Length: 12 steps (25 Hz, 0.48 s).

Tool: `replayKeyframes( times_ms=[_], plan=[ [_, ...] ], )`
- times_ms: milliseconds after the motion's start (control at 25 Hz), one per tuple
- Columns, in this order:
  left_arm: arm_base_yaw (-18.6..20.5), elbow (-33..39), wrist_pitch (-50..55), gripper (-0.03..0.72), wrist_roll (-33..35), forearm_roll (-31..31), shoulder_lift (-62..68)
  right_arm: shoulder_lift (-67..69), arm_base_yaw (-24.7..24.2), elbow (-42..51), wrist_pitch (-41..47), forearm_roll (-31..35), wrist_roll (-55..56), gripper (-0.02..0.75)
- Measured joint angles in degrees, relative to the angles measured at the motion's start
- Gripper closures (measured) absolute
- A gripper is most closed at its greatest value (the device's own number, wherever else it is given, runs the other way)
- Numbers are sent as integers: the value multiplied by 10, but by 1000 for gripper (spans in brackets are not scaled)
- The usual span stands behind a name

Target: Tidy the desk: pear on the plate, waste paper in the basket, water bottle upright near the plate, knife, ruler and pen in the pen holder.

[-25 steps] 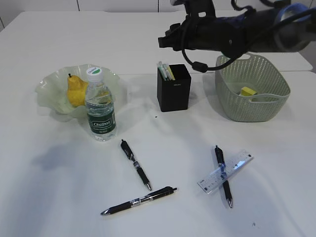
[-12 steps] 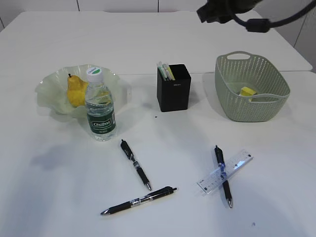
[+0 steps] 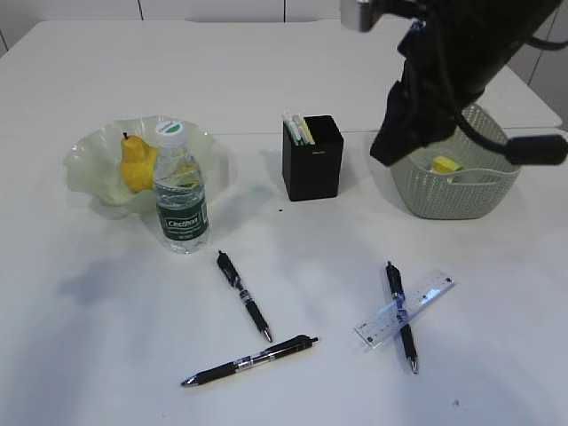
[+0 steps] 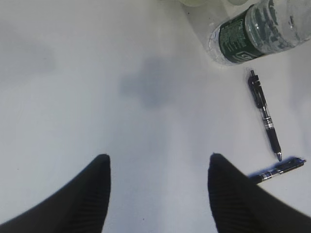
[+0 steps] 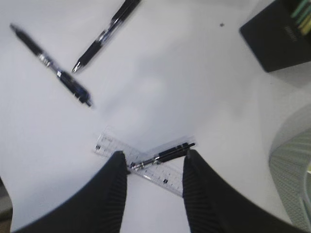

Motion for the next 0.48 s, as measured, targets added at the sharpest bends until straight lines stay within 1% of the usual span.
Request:
replayKeyframes(
  times_ms=[120, 200, 360, 480],
  plan=[
    [0, 0, 1, 241, 0, 0, 0, -1, 0, 39, 18, 2, -92, 446],
    [0, 0, 1, 241, 0, 0, 0, -1, 1, 63, 23, 2, -128, 446],
    [0, 0, 0, 241, 0, 0, 0, 16, 1, 77, 34, -41, -153, 446],
    [0, 0, -3, 241, 0, 0, 0, 35, 5, 78, 34, -61, -157, 446]
  ],
)
